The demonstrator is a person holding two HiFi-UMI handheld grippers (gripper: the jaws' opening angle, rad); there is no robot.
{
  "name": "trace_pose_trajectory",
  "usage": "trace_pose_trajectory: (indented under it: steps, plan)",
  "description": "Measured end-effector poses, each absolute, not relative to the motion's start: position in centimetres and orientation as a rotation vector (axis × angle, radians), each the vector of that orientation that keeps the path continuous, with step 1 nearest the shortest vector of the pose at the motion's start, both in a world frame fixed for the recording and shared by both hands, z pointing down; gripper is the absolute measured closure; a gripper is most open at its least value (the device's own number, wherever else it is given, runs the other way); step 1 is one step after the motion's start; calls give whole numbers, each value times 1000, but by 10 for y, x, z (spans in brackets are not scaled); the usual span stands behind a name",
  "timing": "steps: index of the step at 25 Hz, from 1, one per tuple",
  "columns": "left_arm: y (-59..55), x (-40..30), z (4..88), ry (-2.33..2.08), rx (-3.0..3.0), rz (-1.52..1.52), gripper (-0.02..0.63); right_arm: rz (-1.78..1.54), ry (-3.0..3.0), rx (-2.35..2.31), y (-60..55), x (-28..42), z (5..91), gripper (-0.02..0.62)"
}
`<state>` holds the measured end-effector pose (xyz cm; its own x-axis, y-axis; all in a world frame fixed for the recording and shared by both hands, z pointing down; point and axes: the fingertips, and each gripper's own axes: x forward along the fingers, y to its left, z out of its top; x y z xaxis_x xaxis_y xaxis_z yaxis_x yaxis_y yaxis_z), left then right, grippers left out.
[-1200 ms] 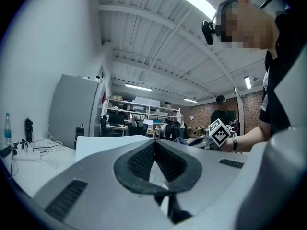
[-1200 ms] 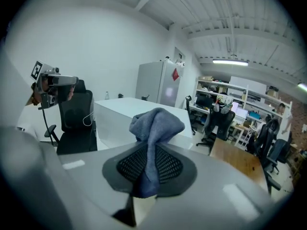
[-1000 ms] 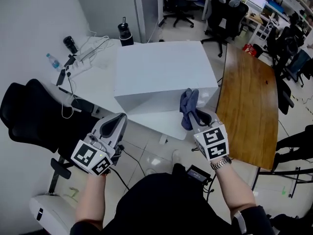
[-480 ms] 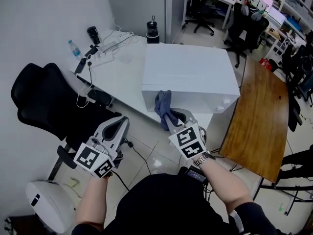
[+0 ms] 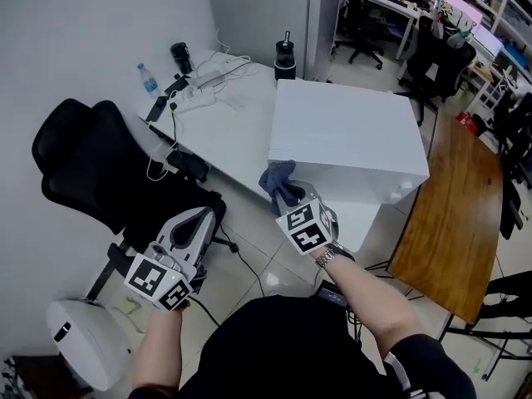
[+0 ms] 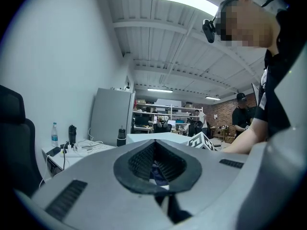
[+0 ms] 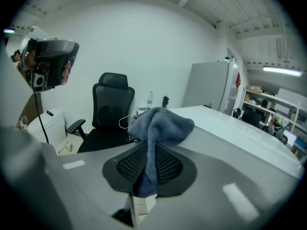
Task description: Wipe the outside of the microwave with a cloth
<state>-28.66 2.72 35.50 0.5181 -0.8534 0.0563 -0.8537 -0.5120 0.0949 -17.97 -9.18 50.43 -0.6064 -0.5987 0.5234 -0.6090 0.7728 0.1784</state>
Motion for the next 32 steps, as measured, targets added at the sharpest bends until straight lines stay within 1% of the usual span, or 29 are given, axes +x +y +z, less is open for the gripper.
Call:
trace_pose_trajectory:
  steps: [7,12,22,32]
  plan:
    - [25,-303,356,-1502,2633,17,601,80,-2367,940,-114,-190,517,545]
    - [20,-303,358,-1476,2638,22,601,99,-2347,972,-116,-180,521,545]
    - [4,-278,361,-1391,2671,27,601,134,-2290,1065,-125,-129,525,545]
    - [-14,-227,361,-1321,2704,40,601,166,-2262,1120,-130,-70,529,545]
